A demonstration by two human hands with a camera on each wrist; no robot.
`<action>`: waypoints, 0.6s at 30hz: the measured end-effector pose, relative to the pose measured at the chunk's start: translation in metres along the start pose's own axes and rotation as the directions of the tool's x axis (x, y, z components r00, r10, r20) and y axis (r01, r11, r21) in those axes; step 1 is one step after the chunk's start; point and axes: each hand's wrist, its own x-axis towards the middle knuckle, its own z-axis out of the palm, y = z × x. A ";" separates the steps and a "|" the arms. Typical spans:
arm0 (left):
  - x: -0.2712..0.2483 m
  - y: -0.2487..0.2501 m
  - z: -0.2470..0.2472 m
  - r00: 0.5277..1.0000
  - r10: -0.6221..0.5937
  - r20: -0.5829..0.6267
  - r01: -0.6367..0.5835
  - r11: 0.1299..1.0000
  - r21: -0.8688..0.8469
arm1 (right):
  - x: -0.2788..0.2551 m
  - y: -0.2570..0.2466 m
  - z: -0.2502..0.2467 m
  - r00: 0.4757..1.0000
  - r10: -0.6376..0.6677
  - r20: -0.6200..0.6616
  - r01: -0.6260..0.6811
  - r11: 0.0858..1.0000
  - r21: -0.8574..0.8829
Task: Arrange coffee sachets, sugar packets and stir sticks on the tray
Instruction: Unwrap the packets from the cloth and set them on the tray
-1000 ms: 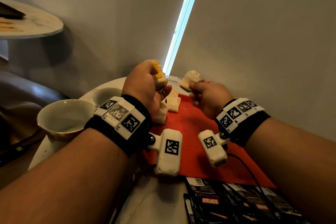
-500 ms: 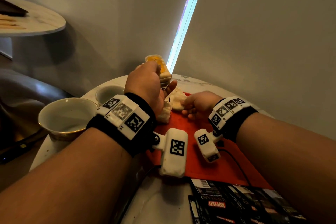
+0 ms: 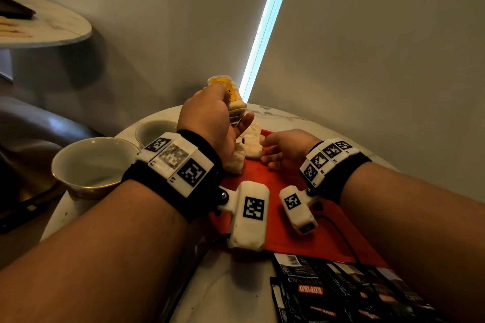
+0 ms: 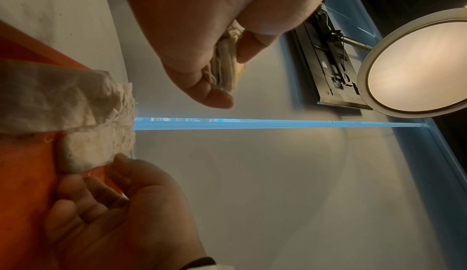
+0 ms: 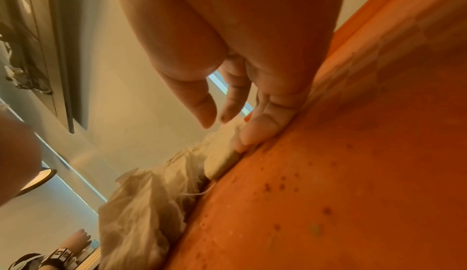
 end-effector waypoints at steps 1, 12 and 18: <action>-0.001 0.000 0.000 1.000 -0.005 -0.010 0.006 1.000 0.007 | -0.001 -0.001 -0.001 1.000 -0.011 0.014 0.011 1.000 -0.005; -0.002 0.004 0.003 0.997 -0.070 -0.040 0.068 0.997 -0.048 | 0.007 -0.002 0.003 0.994 -0.091 0.057 0.097 0.990 -0.105; -0.002 0.003 0.001 0.997 -0.082 -0.007 0.082 0.996 -0.040 | 0.007 -0.002 0.002 0.993 -0.103 0.052 0.107 0.992 -0.068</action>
